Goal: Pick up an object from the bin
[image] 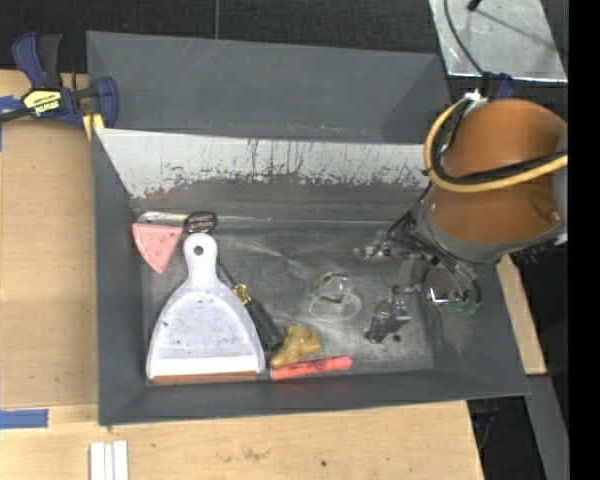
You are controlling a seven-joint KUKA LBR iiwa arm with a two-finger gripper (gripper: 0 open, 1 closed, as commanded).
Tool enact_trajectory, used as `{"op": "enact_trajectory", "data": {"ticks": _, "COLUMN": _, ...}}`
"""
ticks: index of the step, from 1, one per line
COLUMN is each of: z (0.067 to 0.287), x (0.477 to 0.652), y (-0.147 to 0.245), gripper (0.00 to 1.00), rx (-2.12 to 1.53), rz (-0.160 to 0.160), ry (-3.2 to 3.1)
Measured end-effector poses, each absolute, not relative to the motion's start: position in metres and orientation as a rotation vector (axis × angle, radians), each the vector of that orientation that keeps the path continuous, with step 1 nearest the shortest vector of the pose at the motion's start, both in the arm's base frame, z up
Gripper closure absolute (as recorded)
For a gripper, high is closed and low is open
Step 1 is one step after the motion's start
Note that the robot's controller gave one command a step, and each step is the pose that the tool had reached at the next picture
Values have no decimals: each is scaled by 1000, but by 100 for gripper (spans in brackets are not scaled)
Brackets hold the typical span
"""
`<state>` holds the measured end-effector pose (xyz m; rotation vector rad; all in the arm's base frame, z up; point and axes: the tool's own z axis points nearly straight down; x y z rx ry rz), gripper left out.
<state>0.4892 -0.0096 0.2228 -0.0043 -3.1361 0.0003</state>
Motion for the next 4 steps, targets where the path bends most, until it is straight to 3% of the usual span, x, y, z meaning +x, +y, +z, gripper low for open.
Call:
{"op": "enact_trajectory", "data": {"ticks": 1, "z": 227, "x": 491, "y": -10, "gripper": 0, "rx": -4, "rz": 0, "ry": -3145}}
{"op": "enact_trajectory", "data": {"ticks": 2, "z": 188, "x": 493, "y": -6, "gripper": 0, "rx": 68, "rz": 1, "ry": -3153}}
{"op": "enact_trajectory", "data": {"ticks": 3, "z": 153, "x": 497, "y": 0, "gripper": 0, "rx": 396, "rz": -1, "ry": -3114}}
{"op": "enact_trajectory", "data": {"ticks": 4, "z": 140, "x": 491, "y": 14, "gripper": 0, "rx": 567, "rz": 1, "ry": -3095}}
